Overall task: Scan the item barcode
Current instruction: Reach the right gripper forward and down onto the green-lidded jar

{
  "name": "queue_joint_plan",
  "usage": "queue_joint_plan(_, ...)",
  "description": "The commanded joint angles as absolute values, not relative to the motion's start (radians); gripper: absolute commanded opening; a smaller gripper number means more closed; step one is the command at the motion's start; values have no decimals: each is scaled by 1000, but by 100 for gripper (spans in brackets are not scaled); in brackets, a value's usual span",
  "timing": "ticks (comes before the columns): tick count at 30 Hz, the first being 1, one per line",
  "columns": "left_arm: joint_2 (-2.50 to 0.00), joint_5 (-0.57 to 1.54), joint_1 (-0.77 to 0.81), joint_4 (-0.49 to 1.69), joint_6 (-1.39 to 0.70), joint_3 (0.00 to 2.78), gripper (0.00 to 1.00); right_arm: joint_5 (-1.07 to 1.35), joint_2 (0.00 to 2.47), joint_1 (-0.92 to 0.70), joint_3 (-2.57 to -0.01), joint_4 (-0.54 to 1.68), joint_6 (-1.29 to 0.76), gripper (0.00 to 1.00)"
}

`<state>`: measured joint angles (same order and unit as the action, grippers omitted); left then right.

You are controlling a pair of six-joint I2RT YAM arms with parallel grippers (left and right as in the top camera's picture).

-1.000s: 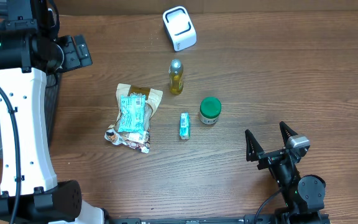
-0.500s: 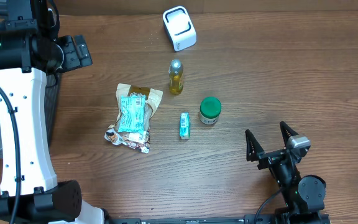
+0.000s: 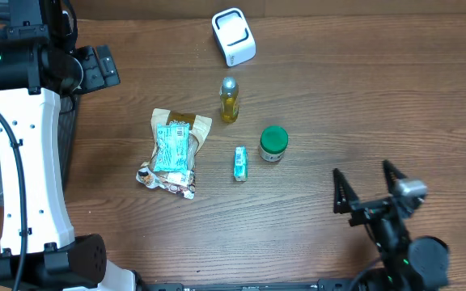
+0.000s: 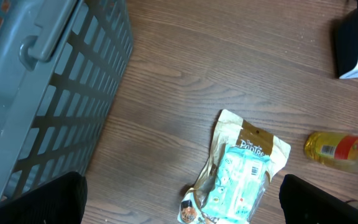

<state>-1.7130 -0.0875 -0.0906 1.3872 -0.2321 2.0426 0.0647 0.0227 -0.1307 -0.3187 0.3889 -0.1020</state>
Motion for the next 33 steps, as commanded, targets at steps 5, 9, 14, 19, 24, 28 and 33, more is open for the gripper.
queue_joint_plan(5, -1719, -93, -91, 1387, -228, 2043, 100, 16, 200, -127, -679, 580, -104, 100)
queue_joint_plan(9, -1719, -93, -91, 1387, -228, 2043, 100, 18, 337, -127, -842, 670, -104, 100)
queue_joint_plan(14, -1719, -93, -91, 1387, -228, 2043, 99, 47, 528, -127, -1052, 818, -104, 100)
queue_joint_plan(19, -1719, -93, -91, 1387, -228, 2043, 100, 47, 725, -127, -1285, 1034, -104, 100)
queue_joint_plan(24, -1719, -93, -91, 1387, -228, 2043, 99, 67, 995, -127, -1593, 1340, -104, 100)
queue_joint_plan(28, -1719, -93, -91, 1387, -228, 2043, 100, 144, 1158, -127, -1729, 1492, -105, 100)
queue_joint_plan(33, -1719, -93, -91, 1387, -228, 2043, 100, 200, 1283, -127, -1740, 1506, -105, 100)
